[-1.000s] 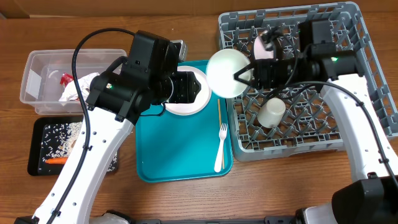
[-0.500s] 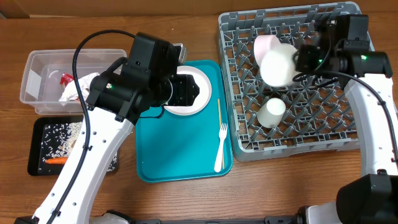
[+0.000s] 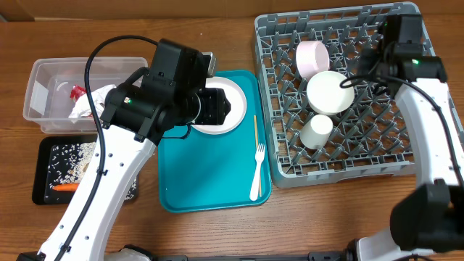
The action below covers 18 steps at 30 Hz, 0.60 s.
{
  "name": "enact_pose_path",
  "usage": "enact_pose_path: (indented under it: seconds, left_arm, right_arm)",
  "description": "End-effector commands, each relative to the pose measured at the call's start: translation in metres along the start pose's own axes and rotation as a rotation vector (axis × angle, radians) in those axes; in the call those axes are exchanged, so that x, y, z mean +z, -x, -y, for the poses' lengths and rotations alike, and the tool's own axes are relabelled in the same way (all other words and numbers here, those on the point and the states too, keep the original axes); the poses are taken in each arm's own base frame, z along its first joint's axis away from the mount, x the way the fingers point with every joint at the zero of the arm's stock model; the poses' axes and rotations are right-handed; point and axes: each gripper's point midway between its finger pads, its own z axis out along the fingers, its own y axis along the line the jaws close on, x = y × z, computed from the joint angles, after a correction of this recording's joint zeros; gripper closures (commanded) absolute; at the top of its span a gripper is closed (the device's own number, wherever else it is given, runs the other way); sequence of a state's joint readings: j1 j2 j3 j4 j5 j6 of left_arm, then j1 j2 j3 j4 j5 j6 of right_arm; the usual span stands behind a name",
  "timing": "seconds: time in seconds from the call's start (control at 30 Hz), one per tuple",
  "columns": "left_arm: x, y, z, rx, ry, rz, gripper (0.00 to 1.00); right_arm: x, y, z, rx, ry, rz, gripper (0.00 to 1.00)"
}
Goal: Sort waste into correct bins and load items into the dishwasher
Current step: 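Open the left gripper and carry the white bowl into the rack with right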
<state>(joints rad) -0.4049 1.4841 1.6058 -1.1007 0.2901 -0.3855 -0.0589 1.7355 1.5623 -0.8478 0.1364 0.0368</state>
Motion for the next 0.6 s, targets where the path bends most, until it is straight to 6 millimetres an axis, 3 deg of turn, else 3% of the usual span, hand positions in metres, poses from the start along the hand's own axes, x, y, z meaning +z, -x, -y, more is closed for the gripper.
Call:
enact_pose_path:
  seconds: [0.0, 0.13, 0.4, 0.47, 0.57]
  left_arm:
    - [-0.001, 0.004, -0.007, 0.017, 0.037, 0.01, 0.55]
    - [0.007, -0.007, -0.014, 0.004, 0.056, -0.037, 0.55]
    - [0.019, -0.02, -0.023, -0.011, 0.076, -0.084, 0.55]
    - [0.019, -0.021, -0.024, -0.012, 0.077, -0.086, 0.55]
    - [0.019, -0.021, -0.024, -0.012, 0.077, -0.086, 0.55]
  right_arm:
    - [0.016, -0.013, -0.029, 0.001, 0.163, -0.069, 0.61]
    - [0.018, -0.028, -0.039, 0.003, 0.22, -0.135, 0.61]
    - [0.015, -0.054, -0.029, 0.0, 0.17, -0.244, 0.6]
    - [0.013, -0.06, -0.029, 0.0, 0.168, -0.267, 0.55]
    - [0.012, -0.068, -0.028, -0.001, 0.164, -0.3, 0.54]
